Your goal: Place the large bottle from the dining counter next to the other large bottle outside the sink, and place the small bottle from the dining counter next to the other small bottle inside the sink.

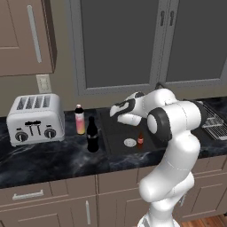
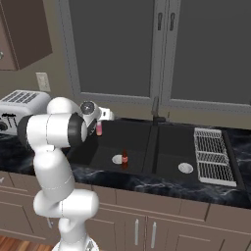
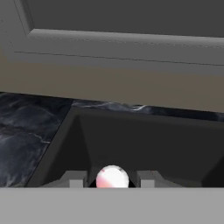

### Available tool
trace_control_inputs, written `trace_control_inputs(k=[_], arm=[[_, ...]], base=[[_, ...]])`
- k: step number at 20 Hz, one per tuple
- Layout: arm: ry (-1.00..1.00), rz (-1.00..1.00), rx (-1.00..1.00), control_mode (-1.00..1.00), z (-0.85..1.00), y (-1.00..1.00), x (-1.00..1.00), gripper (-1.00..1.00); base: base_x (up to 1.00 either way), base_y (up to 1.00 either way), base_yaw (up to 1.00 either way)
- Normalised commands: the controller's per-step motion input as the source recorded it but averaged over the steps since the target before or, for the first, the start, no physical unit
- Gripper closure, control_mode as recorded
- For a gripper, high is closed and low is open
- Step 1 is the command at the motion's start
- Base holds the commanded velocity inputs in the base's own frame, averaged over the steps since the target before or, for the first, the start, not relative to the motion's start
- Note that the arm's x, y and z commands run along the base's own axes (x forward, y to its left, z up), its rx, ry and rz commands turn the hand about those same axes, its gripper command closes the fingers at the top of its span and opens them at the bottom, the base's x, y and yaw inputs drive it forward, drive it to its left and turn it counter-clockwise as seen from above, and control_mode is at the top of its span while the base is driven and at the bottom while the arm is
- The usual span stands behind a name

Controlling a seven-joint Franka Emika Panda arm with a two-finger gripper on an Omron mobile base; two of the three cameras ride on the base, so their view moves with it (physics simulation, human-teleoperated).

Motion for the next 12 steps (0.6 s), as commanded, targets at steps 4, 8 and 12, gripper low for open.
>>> trace_control_inputs(k=[4,8,12], arm=[[0.00,0.00,0.00,1.00,0.00,0.00,0.00,1.00],[0.00,0.00,0.00,-1.00,0.00,0.00,0.01,1.00],[0.00,0.00,0.00,-1.00,-0.08,0.00,0.00,1.00]], base=[[0.00,0.00,0.00],[0.00,0.00,0.00],[0.00,0.00,0.00]])
